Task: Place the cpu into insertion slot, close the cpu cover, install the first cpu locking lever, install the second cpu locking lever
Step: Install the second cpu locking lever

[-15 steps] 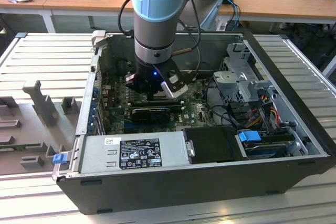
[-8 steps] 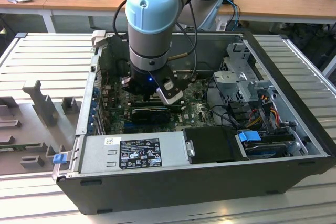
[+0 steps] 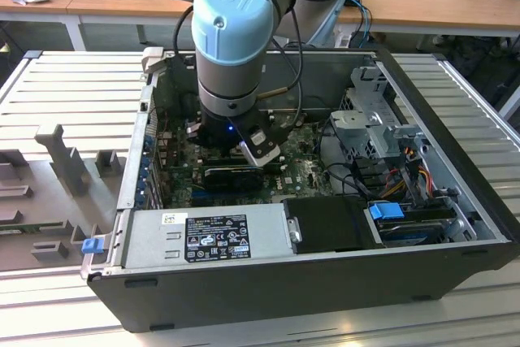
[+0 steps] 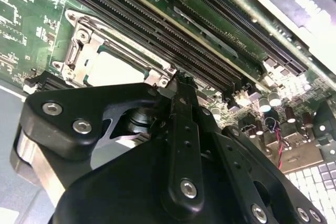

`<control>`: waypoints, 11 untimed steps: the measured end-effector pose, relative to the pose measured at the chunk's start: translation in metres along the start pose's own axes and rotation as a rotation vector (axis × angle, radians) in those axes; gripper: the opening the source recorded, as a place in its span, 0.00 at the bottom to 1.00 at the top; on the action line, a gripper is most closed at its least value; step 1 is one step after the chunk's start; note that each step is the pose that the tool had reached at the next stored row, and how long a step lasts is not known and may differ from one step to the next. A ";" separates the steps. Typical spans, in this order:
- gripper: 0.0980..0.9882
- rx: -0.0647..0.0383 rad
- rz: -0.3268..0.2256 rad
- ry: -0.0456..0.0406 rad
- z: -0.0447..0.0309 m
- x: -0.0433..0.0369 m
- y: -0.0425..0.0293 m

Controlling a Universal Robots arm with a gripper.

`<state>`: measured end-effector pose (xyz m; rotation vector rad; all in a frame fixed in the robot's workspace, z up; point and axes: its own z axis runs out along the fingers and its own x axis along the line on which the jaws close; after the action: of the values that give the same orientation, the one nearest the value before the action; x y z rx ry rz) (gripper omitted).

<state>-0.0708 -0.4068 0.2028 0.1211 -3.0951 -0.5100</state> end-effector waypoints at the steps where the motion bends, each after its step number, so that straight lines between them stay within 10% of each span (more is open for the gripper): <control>1: 0.01 -0.002 0.000 -0.0002 0.0010 0.0001 -0.0004; 11: 0.01 -0.037 -0.001 -0.0027 0.0096 0.0015 -0.0032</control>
<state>-0.0722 -0.4069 0.1926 0.1213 -3.0865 -0.5676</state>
